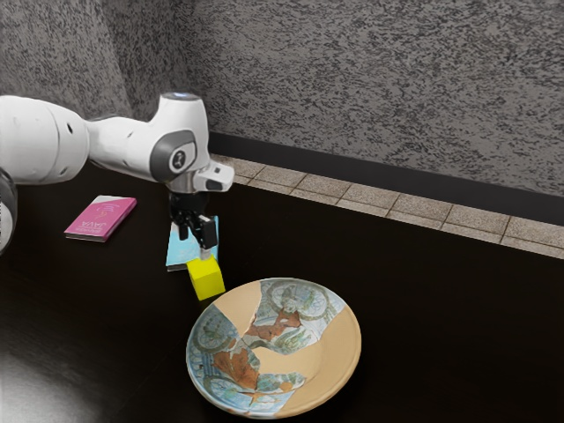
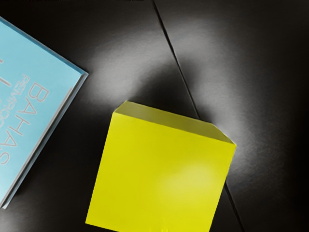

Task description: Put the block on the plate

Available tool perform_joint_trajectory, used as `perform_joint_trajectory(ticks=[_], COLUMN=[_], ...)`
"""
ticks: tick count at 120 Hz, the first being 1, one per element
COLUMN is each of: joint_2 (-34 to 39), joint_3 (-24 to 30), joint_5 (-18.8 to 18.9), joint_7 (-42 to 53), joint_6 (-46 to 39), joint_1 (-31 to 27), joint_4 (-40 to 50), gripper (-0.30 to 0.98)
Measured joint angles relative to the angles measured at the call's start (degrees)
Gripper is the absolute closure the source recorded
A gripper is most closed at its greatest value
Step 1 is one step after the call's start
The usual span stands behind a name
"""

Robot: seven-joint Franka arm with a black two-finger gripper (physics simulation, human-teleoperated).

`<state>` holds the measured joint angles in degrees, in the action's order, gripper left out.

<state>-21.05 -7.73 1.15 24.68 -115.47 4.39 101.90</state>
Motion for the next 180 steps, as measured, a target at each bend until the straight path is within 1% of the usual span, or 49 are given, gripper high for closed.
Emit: perform_joint_trajectory(ticks=[22, 61, 140, 144, 165, 180], joint_2=[-2.29, -3.33, -8.13, -8.23, -8.29, -8.22], joint_3=[0.17, 0.93, 2.19, 2.19, 2.19, 2.13], joint_5=[-0.1, -0.24, -0.45, -0.45, -0.45, -0.33], joint_7=[2.17, 5.05, 7.72, 7.79, 7.94, 7.96], joint_6=[-2.28, -3.9, -6.38, -6.56, -7.17, -7.42], joint_1=[-0.08, -0.34, -2.01, -2.01, -1.94, -1.8], joint_4=[-0.01, 0.03, 0.07, 0.07, 0.07, 0.0], gripper=[0.0, 0.0, 0.0, 0.02, 0.18, 0.24])
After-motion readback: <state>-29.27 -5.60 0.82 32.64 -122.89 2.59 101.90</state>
